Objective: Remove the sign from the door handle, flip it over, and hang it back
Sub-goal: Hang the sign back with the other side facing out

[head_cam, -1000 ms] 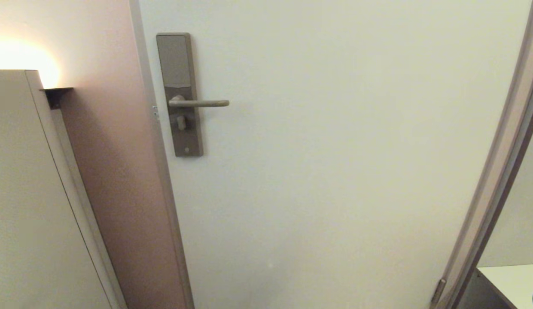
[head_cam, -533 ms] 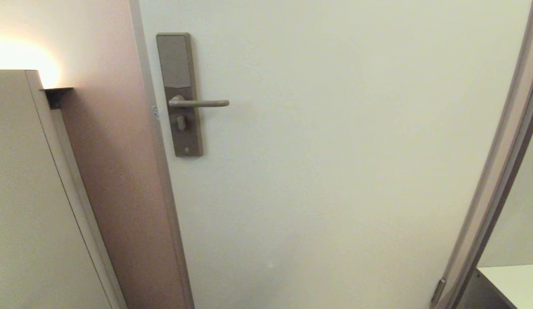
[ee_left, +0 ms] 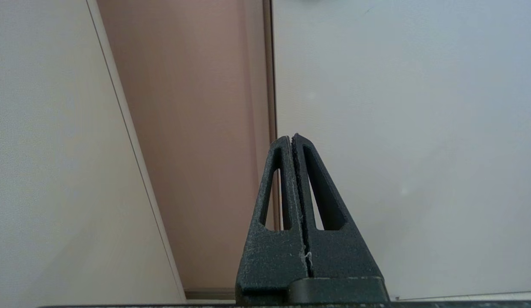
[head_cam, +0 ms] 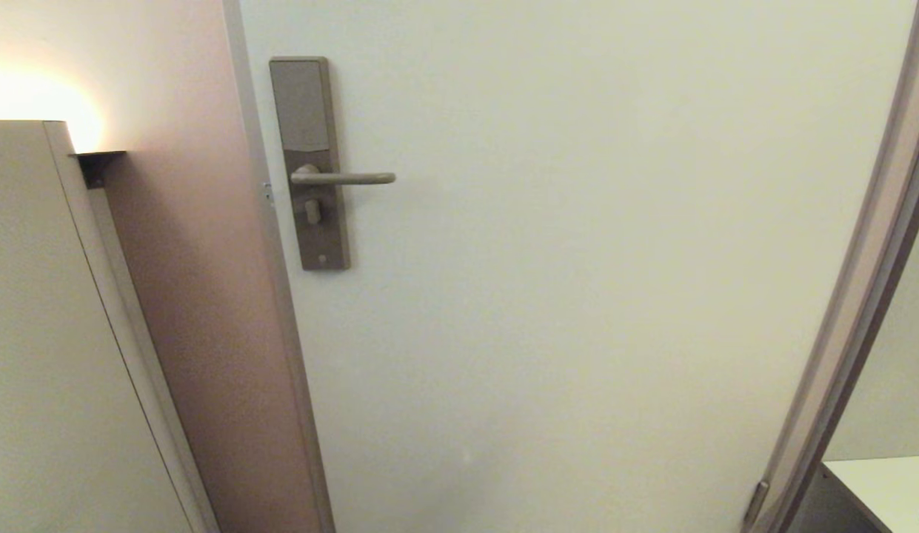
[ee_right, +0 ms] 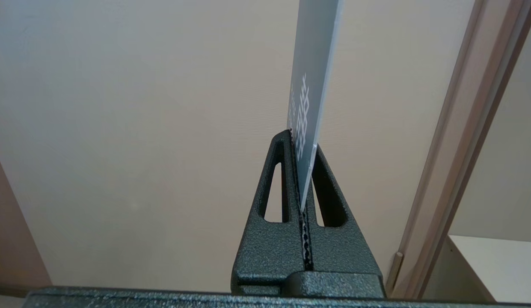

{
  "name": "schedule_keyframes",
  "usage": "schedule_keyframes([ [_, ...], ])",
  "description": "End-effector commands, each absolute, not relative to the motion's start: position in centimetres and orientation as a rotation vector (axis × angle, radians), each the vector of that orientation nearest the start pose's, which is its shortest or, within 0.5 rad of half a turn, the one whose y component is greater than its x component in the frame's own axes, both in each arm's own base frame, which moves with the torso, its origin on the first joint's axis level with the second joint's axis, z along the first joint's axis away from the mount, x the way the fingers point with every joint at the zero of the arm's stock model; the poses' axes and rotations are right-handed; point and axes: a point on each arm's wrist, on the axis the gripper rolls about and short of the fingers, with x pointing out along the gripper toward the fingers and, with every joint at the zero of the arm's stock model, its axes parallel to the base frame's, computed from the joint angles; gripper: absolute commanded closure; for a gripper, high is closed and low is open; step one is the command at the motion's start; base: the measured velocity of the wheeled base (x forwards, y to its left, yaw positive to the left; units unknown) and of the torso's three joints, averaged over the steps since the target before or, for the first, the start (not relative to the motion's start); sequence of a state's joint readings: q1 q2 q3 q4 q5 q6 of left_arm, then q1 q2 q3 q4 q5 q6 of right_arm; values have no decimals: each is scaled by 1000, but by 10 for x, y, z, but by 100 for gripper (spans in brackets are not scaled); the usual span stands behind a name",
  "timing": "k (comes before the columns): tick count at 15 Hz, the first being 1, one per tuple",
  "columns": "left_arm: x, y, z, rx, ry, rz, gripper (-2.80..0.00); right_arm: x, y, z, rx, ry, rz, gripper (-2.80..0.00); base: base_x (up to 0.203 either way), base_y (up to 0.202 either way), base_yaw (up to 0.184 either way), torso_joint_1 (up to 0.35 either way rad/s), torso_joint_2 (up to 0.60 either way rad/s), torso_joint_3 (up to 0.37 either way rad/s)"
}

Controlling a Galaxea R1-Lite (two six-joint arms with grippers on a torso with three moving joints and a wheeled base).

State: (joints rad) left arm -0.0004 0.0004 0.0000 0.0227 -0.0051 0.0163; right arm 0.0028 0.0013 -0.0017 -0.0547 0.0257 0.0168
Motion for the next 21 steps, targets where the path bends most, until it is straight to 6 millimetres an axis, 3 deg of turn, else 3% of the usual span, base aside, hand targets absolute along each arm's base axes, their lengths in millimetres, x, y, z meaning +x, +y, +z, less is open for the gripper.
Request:
schedule_keyframes([
  [1,-23,0,73,17,22,-6,0,-23,1,81,16,-55,30,0,0,0,0,0,0,0],
  [21,-23,0,73,17,21,-8,0,-23,1,81,16,-55,30,0,0,0,0,0,0,0],
])
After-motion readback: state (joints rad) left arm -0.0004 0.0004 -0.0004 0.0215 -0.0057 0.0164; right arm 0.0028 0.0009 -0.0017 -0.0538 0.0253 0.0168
